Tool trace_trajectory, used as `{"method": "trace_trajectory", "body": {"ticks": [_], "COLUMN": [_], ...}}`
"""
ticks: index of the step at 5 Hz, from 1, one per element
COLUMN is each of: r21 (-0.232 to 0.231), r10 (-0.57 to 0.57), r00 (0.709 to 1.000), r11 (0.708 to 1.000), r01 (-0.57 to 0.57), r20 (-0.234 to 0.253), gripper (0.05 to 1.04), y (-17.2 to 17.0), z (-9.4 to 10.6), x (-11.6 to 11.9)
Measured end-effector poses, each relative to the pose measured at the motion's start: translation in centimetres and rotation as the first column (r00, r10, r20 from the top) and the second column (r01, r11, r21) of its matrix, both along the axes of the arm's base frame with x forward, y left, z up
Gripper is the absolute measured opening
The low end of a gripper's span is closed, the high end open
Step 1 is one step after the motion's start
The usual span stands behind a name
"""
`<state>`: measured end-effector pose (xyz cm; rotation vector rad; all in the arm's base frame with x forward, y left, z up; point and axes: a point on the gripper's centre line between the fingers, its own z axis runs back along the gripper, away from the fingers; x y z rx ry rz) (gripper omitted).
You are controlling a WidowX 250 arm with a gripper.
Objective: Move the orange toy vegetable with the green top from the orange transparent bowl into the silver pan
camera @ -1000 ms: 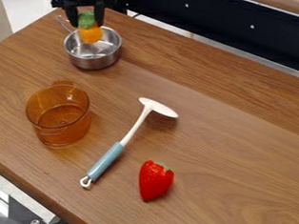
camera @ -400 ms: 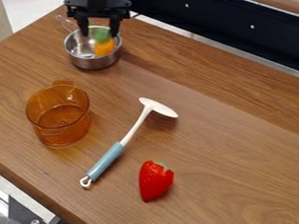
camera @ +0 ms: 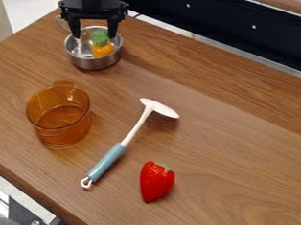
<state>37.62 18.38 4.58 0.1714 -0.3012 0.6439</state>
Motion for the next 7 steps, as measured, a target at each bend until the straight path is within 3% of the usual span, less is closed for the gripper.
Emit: {"method": "trace_trajectory", "body": {"ticks": [1,2,4,5,6,7], "r21": [-0.005,-0.023,-0.095,-0.067,-0.063,-0.168], "r10": [0.018,-0.008,-0.218,-0.266,-0.377,-0.52], "r00": [1.0,0.998,0.975,0.963,0.922,0.846], "r11": [1.0,1.0,0.972,0.963,0.926,0.85], "r01": [-0.018,0.009,0.215,0.263,0.372,0.498], "r20": [0.021,0.067,-0.029,-0.041,-0.095,-0.122], "gripper": [1.001,1.001,1.001,1.001,1.001,1.001], "y": [-0.3,-1.2,-1.8,0.1,1.3,1.3], "z": [1.3,4.2,4.1,2.8,2.2,1.3], "x": [-0.5,-1.0,-3.7,-5.1,-6.8,-9.7]}}
